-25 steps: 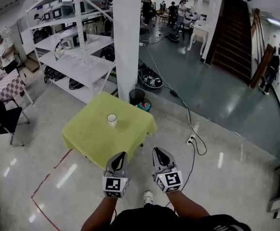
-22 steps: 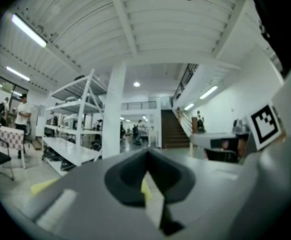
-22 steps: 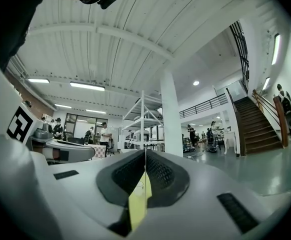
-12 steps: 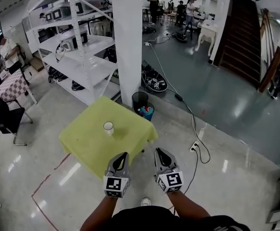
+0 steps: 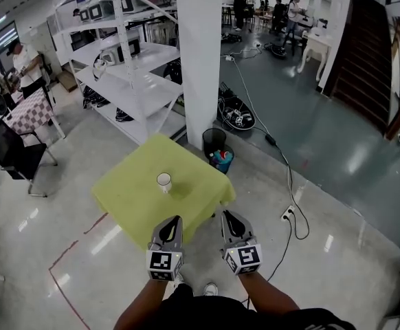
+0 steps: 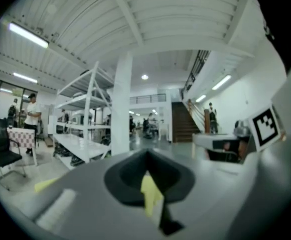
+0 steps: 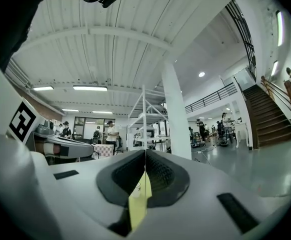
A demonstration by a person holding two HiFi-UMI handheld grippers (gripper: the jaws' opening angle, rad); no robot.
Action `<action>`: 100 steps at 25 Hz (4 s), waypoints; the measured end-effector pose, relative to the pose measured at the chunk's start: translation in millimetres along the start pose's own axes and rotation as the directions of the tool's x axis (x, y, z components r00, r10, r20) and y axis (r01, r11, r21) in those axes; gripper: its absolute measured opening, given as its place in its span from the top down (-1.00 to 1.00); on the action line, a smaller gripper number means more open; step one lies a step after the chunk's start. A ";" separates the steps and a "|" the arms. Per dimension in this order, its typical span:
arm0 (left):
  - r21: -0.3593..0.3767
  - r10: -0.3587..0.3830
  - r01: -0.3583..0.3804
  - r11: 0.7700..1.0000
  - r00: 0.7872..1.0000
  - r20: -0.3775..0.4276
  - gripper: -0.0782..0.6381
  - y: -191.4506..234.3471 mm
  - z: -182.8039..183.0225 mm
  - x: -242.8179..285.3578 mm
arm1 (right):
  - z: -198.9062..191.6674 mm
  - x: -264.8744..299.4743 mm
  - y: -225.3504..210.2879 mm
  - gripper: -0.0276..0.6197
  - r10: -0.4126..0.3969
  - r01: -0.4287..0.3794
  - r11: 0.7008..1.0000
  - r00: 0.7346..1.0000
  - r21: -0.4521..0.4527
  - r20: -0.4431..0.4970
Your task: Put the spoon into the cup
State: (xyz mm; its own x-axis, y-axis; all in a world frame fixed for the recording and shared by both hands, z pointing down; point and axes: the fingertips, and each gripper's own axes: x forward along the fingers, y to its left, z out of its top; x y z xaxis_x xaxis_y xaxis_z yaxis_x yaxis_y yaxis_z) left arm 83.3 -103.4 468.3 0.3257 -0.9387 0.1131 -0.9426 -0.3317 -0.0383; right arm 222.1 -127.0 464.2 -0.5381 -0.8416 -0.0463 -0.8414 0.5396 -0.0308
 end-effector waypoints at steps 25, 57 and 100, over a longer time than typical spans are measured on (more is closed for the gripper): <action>-0.052 0.032 -0.026 0.998 0.993 0.114 0.76 186.5 14.6 48.0 | 28.0 187.8 81.8 0.88 0.089 -0.088 0.996 0.996 -0.029 0.028; -0.092 0.197 -0.196 0.976 0.980 0.002 0.76 274.6 -53.1 133.5 | -57.2 343.5 116.4 0.88 0.354 -0.354 0.935 0.931 0.019 -0.091; -0.174 0.343 -0.373 0.911 0.922 -0.180 0.76 336.0 -151.9 148.0 | -224.0 383.8 99.6 0.88 0.397 -0.402 0.914 0.857 0.057 -0.329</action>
State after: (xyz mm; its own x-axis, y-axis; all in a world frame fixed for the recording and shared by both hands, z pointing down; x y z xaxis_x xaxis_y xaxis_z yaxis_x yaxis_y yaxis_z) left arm -196.4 -339.4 623.0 -0.0367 -0.9622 0.2700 -0.9933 0.0647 0.0955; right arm -79.6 -401.3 667.0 -0.8120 -0.5139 0.2766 -0.5496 0.8328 -0.0661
